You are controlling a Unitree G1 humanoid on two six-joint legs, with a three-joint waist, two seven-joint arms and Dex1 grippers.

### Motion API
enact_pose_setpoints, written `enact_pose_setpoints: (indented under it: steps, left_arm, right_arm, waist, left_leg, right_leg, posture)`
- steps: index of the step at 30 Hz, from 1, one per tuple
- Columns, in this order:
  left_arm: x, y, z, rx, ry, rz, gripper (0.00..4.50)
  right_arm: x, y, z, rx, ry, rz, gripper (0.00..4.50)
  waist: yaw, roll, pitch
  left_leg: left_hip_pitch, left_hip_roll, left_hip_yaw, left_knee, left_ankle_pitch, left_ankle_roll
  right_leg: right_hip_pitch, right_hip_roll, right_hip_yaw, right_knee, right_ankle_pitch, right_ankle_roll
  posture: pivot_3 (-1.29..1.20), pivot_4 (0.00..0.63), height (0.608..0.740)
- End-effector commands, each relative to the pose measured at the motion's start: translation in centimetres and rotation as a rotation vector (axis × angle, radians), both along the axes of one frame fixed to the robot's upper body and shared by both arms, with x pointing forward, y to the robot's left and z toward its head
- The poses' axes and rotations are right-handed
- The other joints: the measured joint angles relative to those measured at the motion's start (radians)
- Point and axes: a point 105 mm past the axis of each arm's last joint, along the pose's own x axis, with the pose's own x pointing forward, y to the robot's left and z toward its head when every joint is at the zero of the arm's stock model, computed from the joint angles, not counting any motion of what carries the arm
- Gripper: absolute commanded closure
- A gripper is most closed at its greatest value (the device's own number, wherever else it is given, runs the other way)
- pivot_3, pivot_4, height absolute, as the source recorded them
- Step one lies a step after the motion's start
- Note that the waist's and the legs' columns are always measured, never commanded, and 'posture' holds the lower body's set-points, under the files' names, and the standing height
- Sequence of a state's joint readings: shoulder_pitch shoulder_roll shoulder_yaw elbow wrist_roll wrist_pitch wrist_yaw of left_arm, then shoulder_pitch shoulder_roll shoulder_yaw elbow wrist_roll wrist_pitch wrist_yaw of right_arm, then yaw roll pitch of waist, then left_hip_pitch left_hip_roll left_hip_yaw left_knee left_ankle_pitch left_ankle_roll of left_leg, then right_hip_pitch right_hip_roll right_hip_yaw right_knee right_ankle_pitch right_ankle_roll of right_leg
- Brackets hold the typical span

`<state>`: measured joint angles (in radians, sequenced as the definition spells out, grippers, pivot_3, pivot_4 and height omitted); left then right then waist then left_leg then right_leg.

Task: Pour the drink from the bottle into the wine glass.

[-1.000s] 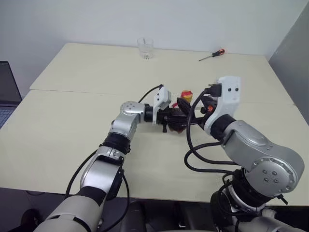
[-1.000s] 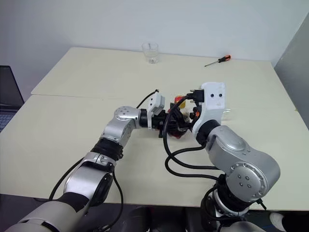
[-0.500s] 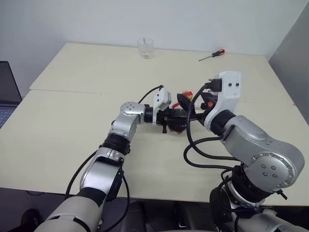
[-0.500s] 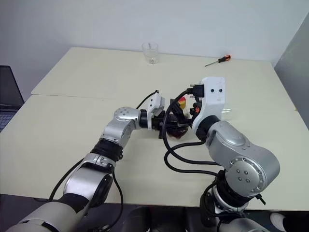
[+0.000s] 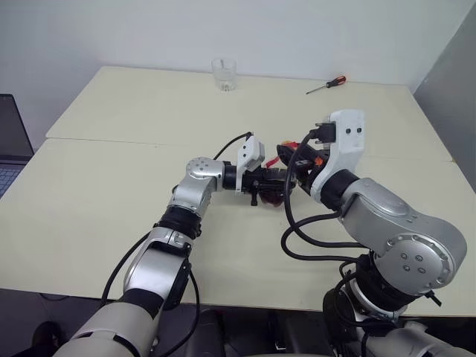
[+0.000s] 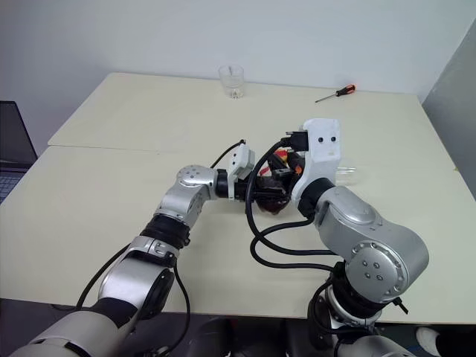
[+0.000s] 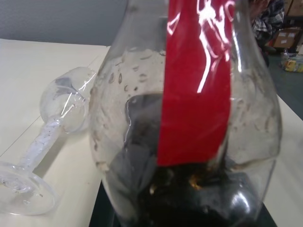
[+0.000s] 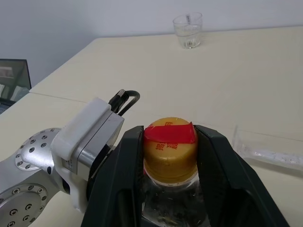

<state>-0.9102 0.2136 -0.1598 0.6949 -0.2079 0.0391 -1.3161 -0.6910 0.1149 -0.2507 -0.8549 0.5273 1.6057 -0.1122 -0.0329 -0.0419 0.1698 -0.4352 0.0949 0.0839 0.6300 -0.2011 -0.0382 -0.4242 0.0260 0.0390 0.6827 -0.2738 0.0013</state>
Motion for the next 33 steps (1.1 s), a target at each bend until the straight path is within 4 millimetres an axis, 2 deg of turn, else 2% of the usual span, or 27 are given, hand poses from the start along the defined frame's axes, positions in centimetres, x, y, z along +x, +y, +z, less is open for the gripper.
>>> enact_pose_setpoints:
  steps: [1, 4, 8, 10, 13, 16, 18, 22, 26, 30, 33]
  left_arm:
    - [-0.4, -0.3, 1.6, -0.035, -0.062, -0.024, 3.60]
    - [-0.5, -0.3, 1.5, -0.036, -0.060, -0.027, 3.60]
    - [-0.8, -0.8, 1.6, -0.044, -0.060, -0.040, 3.60]
    - [-0.9, -1.1, 1.7, -0.050, -0.062, -0.043, 3.60]
    - [-1.0, -1.2, 2.0, -0.069, -0.064, -0.036, 3.61]
    - [-1.5, -1.3, 2.1, -0.094, -0.061, -0.024, 3.63]
    - [-1.7, -1.2, 2.1, -0.103, -0.060, -0.009, 3.63]
    - [-2.0, -1.0, 2.2, -0.123, -0.060, 0.025, 3.63]
    - [-2.3, -1.0, 2.4, -0.129, -0.065, 0.037, 3.63]
    - [-2.3, -0.7, 2.7, -0.123, -0.070, 0.040, 3.63]
    - [-2.2, -0.7, 2.6, -0.115, -0.072, 0.034, 3.63]
  right_arm:
    - [0.0, -0.6, 2.3, -0.066, -0.133, 0.077, 3.26]
    - [0.6, -1.3, 3.1, -0.116, -0.197, 0.173, 3.26]
    - [1.2, -1.2, 3.0, -0.193, -0.252, 0.404, 3.26]
    - [1.4, -0.5, 2.0, -0.248, -0.243, 0.583, 3.26]
    - [1.5, -0.4, 0.6, -0.313, -0.200, 0.766, 3.26]
    - [1.5, -0.6, -0.1, -0.335, -0.173, 0.951, 3.26]
    - [1.8, -0.8, -0.2, -0.350, -0.163, 1.014, 3.26]
    - [3.0, -1.0, -0.5, -0.394, -0.143, 1.046, 3.26]
    - [2.9, -1.2, -0.3, -0.403, -0.159, 1.096, 3.26]
    - [3.6, -1.3, 0.4, -0.407, -0.190, 1.064, 3.26]
    - [3.1, -1.5, 0.5, -0.404, -0.178, 1.064, 3.26]
  waist:
    - [0.000, 0.000, 0.000]
    - [0.000, 0.000, 0.000]
    - [0.000, 0.000, 0.000]
    - [0.000, 0.000, 0.000]
    - [-0.001, 0.000, 0.000]
    - [-0.001, 0.001, 0.001]
    - [0.001, 0.002, 0.001]
    - [0.001, 0.003, 0.002]
    - [0.004, 0.003, 0.002]
    - [0.004, 0.003, 0.002]
    - [0.004, 0.004, 0.002]
  left_leg:
    - [0.000, 0.000, 0.000, 0.000, 0.000, 0.000]
    - [0.000, -0.001, 0.001, 0.001, 0.000, 0.000]
    - [0.000, -0.002, 0.000, 0.001, 0.000, 0.000]
    - [0.000, -0.002, 0.000, 0.001, 0.000, 0.000]
    - [0.002, -0.002, 0.000, 0.001, 0.000, 0.001]
    - [0.002, -0.001, 0.000, 0.001, 0.000, 0.001]
    - [0.002, -0.001, 0.000, 0.001, 0.000, 0.001]
    - [0.002, 0.000, 0.000, 0.002, 0.000, 0.001]
    - [0.001, 0.000, 0.001, 0.003, 0.000, 0.001]
    - [0.002, 0.000, 0.002, 0.005, 0.000, 0.000]
    - [0.002, 0.000, 0.001, 0.007, 0.000, 0.000]
  right_leg:
    - [0.000, 0.000, 0.000, 0.000, 0.000, 0.000]
    - [0.001, -0.001, 0.000, 0.000, 0.000, 0.000]
    - [0.002, 0.000, 0.000, -0.001, 0.000, 0.000]
    - [0.002, 0.000, 0.000, -0.001, 0.000, 0.000]
    - [0.001, 0.002, 0.000, -0.001, 0.000, 0.000]
    - [0.001, 0.003, 0.000, -0.001, 0.000, 0.000]
    - [0.001, 0.003, 0.000, -0.001, 0.000, 0.000]
    - [0.001, 0.003, 0.000, 0.000, 0.000, 0.000]
    - [0.001, 0.003, 0.000, 0.001, 0.000, 0.000]
    - [0.001, 0.003, 0.000, 0.001, 0.000, 0.000]
    - [0.001, 0.003, 0.000, 0.003, 0.000, 0.000]
  posture:
    - [0.00, 0.150, 0.740]
    - [0.00, 0.150, 0.740]
    - [0.00, 0.150, 0.740]
    - [0.00, 0.150, 0.740]
    - [0.00, 0.150, 0.740]
    - [0.00, 0.150, 0.740]
    - [0.00, 0.150, 0.740]
    - [0.00, 0.150, 0.740]
    - [0.00, 0.150, 0.740]
    - [0.00, 0.150, 0.740]
    - [0.00, 0.150, 0.740]
